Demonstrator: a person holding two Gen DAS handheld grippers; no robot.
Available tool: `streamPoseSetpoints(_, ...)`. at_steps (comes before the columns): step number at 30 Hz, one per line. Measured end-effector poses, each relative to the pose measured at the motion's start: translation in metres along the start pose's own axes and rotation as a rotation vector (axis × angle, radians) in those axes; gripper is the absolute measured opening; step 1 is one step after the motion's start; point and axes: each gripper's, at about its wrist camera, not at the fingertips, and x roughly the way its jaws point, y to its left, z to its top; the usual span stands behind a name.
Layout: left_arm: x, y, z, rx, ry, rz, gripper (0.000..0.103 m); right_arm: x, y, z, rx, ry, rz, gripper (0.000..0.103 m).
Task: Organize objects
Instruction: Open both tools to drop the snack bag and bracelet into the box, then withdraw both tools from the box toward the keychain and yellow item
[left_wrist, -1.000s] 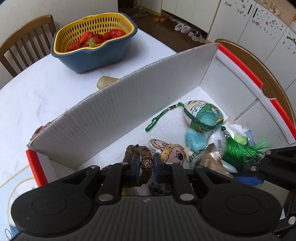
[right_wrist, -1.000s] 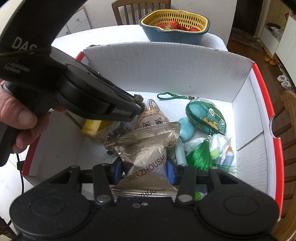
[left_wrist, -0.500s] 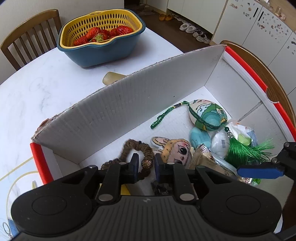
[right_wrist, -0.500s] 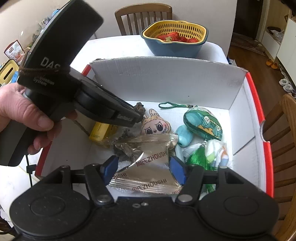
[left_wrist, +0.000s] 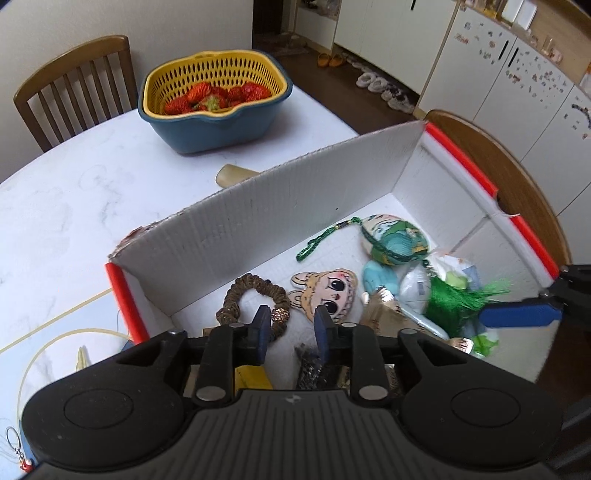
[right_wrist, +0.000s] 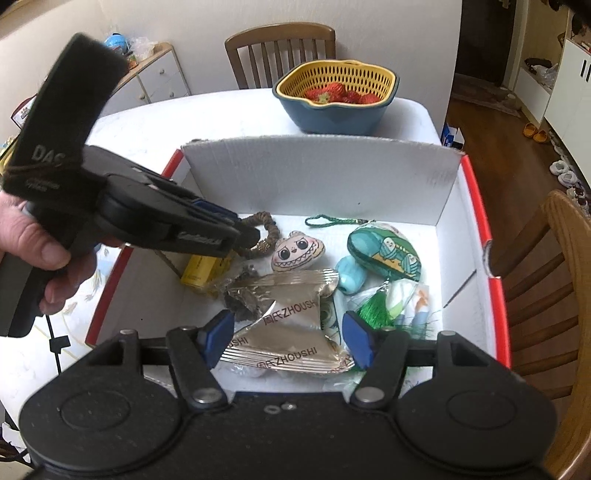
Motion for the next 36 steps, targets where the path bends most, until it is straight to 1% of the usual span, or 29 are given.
streamPoseSetpoints(2,-0.007,0.0,-0.003,-0.001,-0.016,-0.01,0.025,-0.004,-0.001,0.0,0.002,-0.008,-0.001,0.066)
streamPoseSetpoints(8,-0.03,0.001,-0.011,0.003,-0.061,-0.008,0.025,-0.011,-0.002,0.001,0.02,-0.026,0.005,0.067)
streamPoseSetpoints(10,-0.038,0.002,-0.015,0.0,-0.072,-0.013,0.026,-0.014,-0.001,0.002,0.019,-0.035,0.006,0.069)
streamPoseSetpoints(13,-0.048,0.005,-0.021,0.002,-0.09,-0.015,0.033,-0.02,0.004,0.002,0.012,-0.055,0.002,0.073)
streamPoseSetpoints(15,-0.056,0.007,-0.026,0.002,-0.104,-0.013,0.047,-0.023,0.006,0.003,0.016,-0.063,0.005,0.074)
streamPoseSetpoints(16,-0.061,0.009,-0.029,0.003,-0.12,-0.012,0.06,-0.024,0.007,0.003,0.018,-0.067,0.006,0.075)
streamPoseSetpoints(17,-0.066,0.01,-0.033,0.004,-0.137,-0.01,0.064,-0.025,0.009,0.003,0.02,-0.07,0.006,0.075)
streamPoseSetpoints(24,-0.09,0.026,-0.049,0.001,-0.169,-0.018,0.066,-0.03,0.025,0.005,0.022,-0.089,0.013,0.08)
streamPoseSetpoints(26,-0.097,0.032,-0.055,-0.003,-0.176,-0.017,0.07,-0.032,0.032,0.006,0.019,-0.098,0.008,0.084)
streamPoseSetpoints(30,-0.11,0.046,-0.068,-0.012,-0.18,-0.021,0.074,-0.034,0.048,0.007,0.02,-0.119,0.004,0.089)
streamPoseSetpoints(32,-0.117,0.054,-0.075,-0.017,-0.182,-0.017,0.077,-0.034,0.056,0.007,0.023,-0.128,0.003,0.09)
streamPoseSetpoints(34,-0.124,0.062,-0.082,-0.025,-0.188,-0.014,0.079,-0.034,0.066,0.008,0.022,-0.135,-0.001,0.093)
streamPoseSetpoints(35,-0.127,0.067,-0.086,-0.03,-0.189,-0.012,0.079,-0.034,0.071,0.008,0.021,-0.138,0.0,0.096)
streamPoseSetpoints(36,-0.131,0.072,-0.089,-0.032,-0.19,-0.011,0.079,-0.034,0.077,0.008,0.02,-0.143,0.001,0.096)
